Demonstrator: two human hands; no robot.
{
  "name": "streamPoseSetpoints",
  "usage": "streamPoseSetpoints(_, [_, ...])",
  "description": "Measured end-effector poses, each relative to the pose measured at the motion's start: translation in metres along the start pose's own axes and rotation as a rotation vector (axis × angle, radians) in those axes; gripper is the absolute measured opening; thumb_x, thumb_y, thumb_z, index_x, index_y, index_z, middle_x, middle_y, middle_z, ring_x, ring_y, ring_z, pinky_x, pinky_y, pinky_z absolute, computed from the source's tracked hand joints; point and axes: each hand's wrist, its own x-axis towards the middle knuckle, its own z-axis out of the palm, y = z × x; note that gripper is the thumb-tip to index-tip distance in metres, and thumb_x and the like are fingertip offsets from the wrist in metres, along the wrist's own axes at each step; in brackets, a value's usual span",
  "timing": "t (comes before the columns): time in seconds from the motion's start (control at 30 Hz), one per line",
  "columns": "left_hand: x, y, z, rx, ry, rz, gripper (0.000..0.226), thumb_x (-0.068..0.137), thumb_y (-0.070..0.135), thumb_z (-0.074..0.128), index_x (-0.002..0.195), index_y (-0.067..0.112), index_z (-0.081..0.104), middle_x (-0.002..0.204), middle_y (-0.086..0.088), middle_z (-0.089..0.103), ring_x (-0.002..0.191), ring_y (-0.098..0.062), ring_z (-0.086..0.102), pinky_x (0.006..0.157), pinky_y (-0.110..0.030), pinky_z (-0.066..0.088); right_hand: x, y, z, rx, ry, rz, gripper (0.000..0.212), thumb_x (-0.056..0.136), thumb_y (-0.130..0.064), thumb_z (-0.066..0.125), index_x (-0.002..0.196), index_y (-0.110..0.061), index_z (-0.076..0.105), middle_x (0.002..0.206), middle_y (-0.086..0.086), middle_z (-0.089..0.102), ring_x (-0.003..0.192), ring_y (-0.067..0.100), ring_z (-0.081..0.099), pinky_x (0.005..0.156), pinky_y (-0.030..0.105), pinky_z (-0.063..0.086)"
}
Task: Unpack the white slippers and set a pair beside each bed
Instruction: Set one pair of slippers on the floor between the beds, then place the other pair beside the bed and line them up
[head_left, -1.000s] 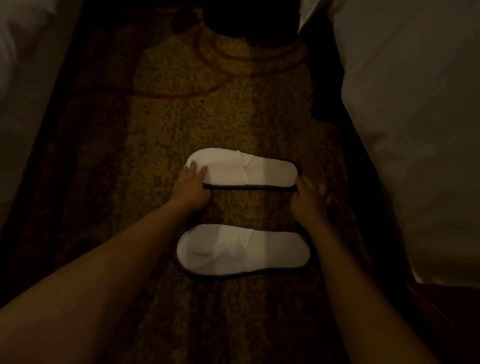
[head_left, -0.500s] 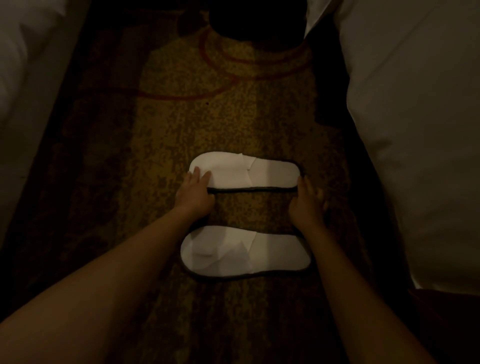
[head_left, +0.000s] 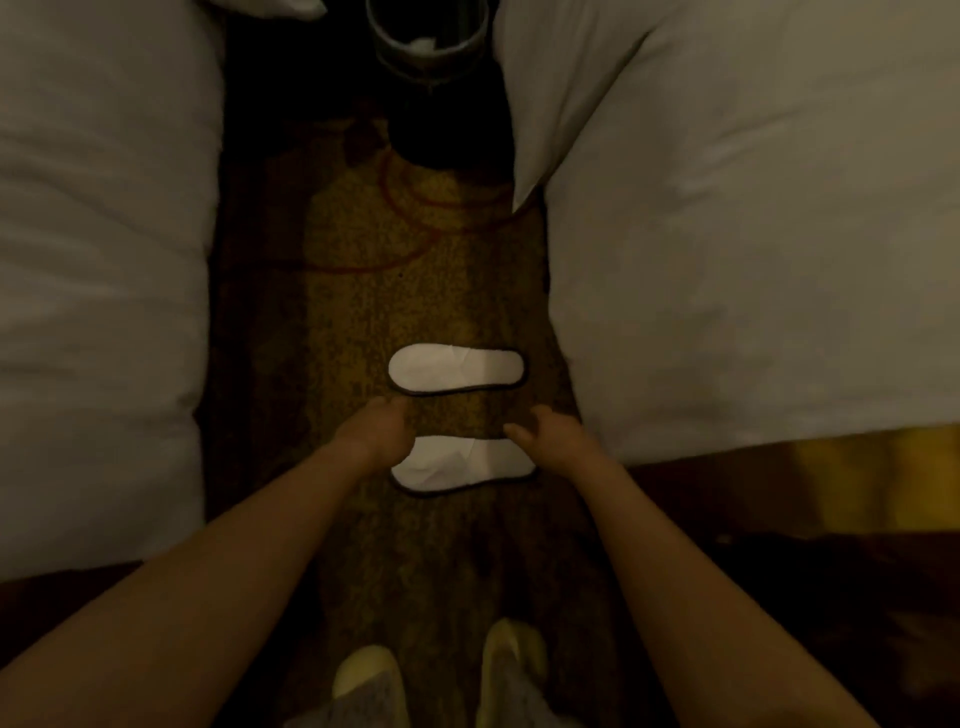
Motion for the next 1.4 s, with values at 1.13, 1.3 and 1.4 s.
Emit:
streamPoseSetpoints(1.13, [-0.582, 0.371, -0.028, 0.801, -0.168, 0.828, 0.039, 0.097, 0.028, 0.039, 0.122, 0.005, 0.058, 0.13, -0.013, 0.057, 0.119, -0.027, 0.053, 0.096, -0.033, 0.044, -0.725, 0.119, -0.036, 0.546, 0.579, 0.481, 0.058, 0.095, -0.047, 0.04, 0.138, -0.009, 0.035, 0.14, 0.015, 0.046, 0.124, 0.032, 0.047, 0.1, 0.038, 0.043])
streamPoseSetpoints(1.3, [-0.652, 0.403, 0.054, 0.927, -0.17, 0.97, 0.036, 0.097, 0.023, 0.04, 0.122, 0.005, 0.059, 0.131, -0.012, 0.058, 0.118, -0.027, 0.055, 0.098, -0.034, 0.045, -0.793, 0.171, 0.033, 0.606, 0.637, 0.641, 0.062, 0.096, -0.048, 0.035, 0.142, -0.007, 0.029, 0.146, 0.016, 0.04, 0.129, 0.031, 0.043, 0.103, 0.039, 0.038])
streamPoseSetpoints(1.4, [-0.692, 0.424, 0.108, 1.03, -0.15, 1.053, 0.04, 0.097, 0.024, 0.039, 0.127, 0.004, 0.055, 0.136, -0.015, 0.055, 0.123, -0.029, 0.052, 0.102, -0.035, 0.043, -0.827, 0.208, 0.071, 0.683, 0.65, 0.724, 0.063, 0.095, -0.048, 0.037, 0.142, -0.007, 0.031, 0.147, 0.014, 0.039, 0.129, 0.031, 0.043, 0.103, 0.039, 0.039])
